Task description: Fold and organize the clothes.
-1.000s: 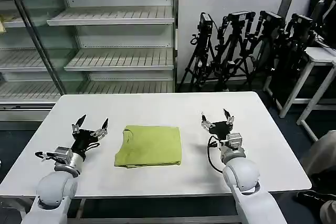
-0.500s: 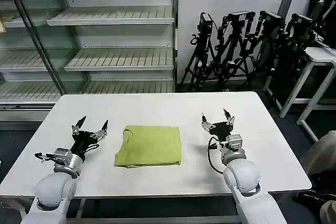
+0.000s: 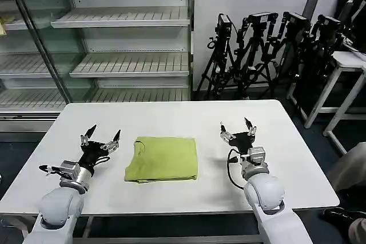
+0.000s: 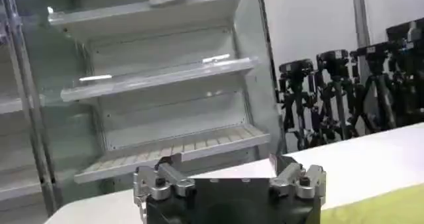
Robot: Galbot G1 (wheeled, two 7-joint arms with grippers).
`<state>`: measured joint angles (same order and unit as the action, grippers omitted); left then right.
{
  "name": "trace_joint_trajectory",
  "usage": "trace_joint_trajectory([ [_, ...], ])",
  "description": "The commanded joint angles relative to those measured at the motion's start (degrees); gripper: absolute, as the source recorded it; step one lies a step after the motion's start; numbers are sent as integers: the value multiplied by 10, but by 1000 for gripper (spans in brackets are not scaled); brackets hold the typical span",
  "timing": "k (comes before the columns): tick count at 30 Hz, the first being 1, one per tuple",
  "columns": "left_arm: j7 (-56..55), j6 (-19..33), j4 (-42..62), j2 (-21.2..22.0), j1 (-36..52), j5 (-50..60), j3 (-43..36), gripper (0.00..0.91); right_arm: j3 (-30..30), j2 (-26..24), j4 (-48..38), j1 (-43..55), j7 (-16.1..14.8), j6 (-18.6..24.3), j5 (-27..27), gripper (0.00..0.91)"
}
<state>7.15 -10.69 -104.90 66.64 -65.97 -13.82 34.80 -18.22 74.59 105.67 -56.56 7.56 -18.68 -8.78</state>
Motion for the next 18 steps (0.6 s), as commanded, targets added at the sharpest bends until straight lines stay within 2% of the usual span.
trace_joint_trajectory([
  [1,3,0,-3,0,-4,2,3,907,-1,0,1,-1,0,3,1,907],
  [13,10,3,-6,0,-5,5,5,907,-6,-2,14,-3,-1,8,25,907],
  [18,26,27,-8,-1,-7,6,7,907,-16,-3,26,-12,-10,13,33,907],
])
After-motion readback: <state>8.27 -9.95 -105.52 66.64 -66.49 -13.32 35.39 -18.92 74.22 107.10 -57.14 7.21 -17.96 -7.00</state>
